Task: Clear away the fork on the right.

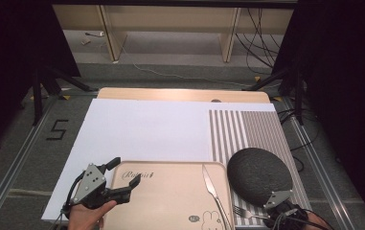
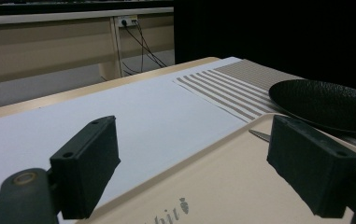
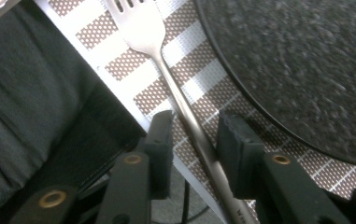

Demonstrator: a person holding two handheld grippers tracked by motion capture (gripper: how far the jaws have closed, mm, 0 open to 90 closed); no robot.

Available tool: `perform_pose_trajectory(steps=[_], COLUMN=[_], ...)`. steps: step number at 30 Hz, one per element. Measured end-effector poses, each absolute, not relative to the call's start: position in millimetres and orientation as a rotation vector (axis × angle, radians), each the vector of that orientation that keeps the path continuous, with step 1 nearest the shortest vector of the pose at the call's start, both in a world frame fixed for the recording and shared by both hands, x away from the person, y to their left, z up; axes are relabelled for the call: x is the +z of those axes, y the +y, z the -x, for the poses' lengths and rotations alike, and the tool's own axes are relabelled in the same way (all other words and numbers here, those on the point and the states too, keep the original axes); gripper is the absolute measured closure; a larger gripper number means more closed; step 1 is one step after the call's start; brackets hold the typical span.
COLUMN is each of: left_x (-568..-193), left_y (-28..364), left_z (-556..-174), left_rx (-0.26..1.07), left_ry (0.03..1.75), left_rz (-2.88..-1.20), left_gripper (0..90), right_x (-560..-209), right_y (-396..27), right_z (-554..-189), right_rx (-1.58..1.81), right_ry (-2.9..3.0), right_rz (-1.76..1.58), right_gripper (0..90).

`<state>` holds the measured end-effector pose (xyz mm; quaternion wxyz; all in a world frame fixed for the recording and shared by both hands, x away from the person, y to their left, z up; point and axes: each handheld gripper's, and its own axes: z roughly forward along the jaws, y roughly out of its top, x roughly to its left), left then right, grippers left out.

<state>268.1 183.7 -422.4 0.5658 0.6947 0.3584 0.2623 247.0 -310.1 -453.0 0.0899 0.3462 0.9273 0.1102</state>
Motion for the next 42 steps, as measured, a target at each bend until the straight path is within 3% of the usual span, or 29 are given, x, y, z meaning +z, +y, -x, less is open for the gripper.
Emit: perform_pose_trajectory(steps=[21,42], left_x=[-423,-423], left_y=[184,184], left_z=[-269,-269], left_rx=[0.617,0.619], left_ry=[0.844,0.843], left_rz=[-1.635,-1.634], left_gripper=[16.2,16.3], right_x=[-451,-447], right_y=[-293,-289], right_z=[-252,-250], right_rx=[0.176,0.182], right_ry=[2.889,2.881], right_rz=[-0.755,-0.679], right_gripper=[82.2,84.8])
